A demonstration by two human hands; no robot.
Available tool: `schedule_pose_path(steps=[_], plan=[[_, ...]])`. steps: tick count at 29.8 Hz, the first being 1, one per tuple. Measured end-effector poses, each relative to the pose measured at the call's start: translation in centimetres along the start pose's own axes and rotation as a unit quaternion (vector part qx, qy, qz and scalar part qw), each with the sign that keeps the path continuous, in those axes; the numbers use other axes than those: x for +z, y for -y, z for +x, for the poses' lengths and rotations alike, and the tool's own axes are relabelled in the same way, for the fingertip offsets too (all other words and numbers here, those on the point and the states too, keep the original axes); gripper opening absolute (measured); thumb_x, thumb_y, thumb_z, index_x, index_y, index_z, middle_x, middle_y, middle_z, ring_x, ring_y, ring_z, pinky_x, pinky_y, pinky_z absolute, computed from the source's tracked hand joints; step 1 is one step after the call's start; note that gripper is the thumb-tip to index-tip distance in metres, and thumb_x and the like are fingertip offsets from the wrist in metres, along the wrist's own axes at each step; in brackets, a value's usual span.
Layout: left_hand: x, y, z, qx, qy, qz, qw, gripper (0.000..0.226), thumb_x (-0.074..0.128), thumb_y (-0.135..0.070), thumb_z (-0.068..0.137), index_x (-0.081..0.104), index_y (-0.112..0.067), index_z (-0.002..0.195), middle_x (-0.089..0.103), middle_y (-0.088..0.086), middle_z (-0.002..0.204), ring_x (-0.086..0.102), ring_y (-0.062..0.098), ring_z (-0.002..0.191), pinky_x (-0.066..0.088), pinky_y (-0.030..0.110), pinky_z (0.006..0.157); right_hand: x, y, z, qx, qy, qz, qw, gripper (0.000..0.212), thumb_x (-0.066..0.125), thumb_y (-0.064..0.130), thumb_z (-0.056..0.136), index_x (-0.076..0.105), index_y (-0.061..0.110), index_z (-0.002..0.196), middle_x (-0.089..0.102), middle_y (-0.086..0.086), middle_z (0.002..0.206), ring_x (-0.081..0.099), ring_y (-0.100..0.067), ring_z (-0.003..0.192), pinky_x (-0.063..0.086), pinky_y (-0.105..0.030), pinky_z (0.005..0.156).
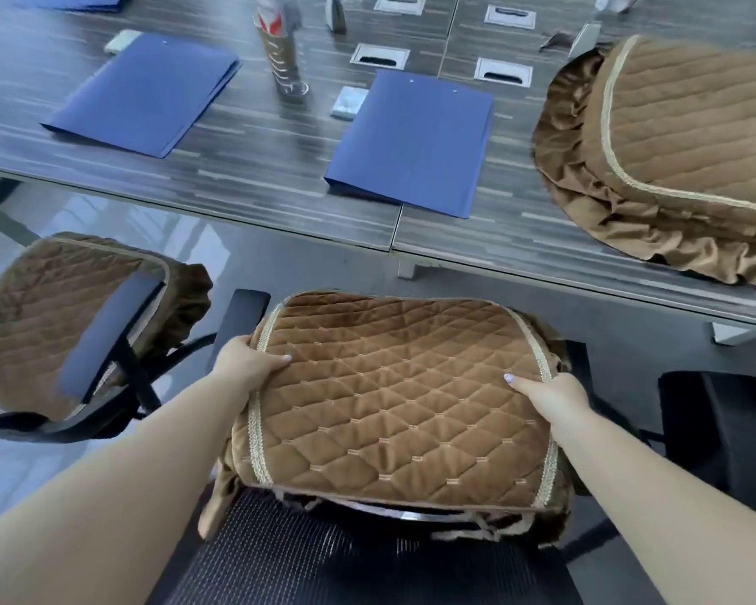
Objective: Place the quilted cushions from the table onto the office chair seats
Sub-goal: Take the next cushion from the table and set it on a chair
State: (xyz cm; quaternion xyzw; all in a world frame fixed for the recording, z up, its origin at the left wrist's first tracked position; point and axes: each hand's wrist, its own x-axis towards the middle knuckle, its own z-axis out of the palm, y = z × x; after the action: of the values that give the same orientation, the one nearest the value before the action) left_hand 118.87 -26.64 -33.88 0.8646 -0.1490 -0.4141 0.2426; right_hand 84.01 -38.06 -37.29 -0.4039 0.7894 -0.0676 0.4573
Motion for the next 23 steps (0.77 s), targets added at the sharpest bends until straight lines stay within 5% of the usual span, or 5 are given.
schedule_pose_path(steps=[10,23], plan=[[5.6,-4.2,15.4,0.097,-0.036,0.055,0.993,0.065,0.077,-0.024,0.078,0.050,-0.005,0.135,0.058,0.016,0.131,0.054,0.033,0.120,0.043,0.037,0.101,6.9,5.8,12.2,-0.067,-0.070,-0.079,0.992,0.080,0.068,0.038,0.084,0.027,0.005,0.144,0.045,-0.019,0.142,0.047,-0.038,0.126,0.042,-0.044,0.101],[13.9,7.7,21.3,0.028,-0.014,0.117,0.993,0.071,0.075,-0.025,0.079,0.037,-0.016,0.138,0.051,0.014,0.136,0.052,0.037,0.120,0.044,0.046,0.098,14.3,-4.5,15.4,0.021,-0.066,-0.088,0.994,0.090,0.071,0.028,0.084,0.011,0.020,0.151,0.035,-0.017,0.148,0.044,-0.036,0.129,0.041,-0.046,0.098]])
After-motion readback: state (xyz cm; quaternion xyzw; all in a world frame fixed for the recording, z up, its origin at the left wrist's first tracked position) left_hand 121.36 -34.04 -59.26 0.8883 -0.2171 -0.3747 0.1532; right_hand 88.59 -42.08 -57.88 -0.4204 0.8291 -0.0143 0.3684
